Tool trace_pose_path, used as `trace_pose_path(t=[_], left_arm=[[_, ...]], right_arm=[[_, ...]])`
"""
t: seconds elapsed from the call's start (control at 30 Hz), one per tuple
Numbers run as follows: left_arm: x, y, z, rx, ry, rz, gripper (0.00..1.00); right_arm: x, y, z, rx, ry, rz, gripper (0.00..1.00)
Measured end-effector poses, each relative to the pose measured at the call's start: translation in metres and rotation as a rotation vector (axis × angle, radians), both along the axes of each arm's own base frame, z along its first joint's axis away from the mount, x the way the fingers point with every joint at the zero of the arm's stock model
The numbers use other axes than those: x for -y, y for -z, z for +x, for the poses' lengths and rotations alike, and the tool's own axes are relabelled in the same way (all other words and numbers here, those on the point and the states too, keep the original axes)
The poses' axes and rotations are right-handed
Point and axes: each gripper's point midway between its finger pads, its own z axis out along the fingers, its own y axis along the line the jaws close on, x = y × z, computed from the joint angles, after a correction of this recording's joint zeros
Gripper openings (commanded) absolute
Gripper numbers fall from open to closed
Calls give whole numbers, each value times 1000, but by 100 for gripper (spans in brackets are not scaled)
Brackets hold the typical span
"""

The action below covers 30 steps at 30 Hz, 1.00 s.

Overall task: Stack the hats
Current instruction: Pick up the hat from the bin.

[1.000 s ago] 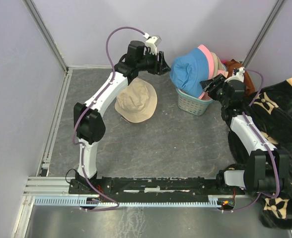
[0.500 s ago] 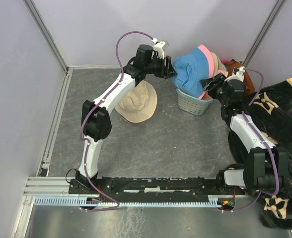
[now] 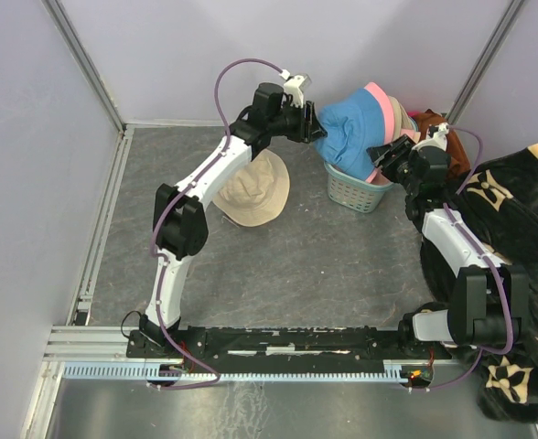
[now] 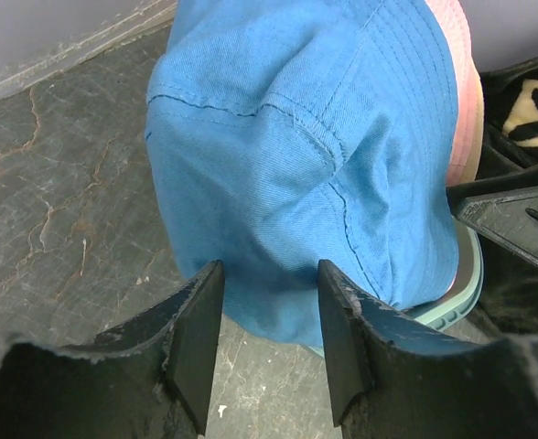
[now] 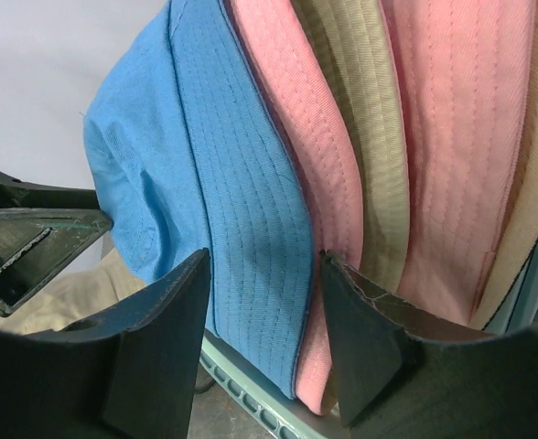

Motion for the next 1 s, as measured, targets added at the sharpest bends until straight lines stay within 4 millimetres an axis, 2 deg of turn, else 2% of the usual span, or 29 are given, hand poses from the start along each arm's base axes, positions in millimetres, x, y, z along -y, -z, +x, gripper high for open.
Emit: trace_pose_path(t=[0.27, 0.43, 0.83, 1.0], left_arm=[[5, -3, 2, 17, -2, -16, 23], [6, -5, 2, 13, -8, -27, 14], [5, 3, 5, 15, -23, -22, 8], [5, -1, 4, 21, -22, -26, 7]], right_arm=[[0, 0, 0, 0, 0, 0, 59], [0, 0, 0, 0, 2, 0, 59], [6, 1, 1, 3, 26, 26, 59], [7, 5, 0, 2, 32, 34, 59]])
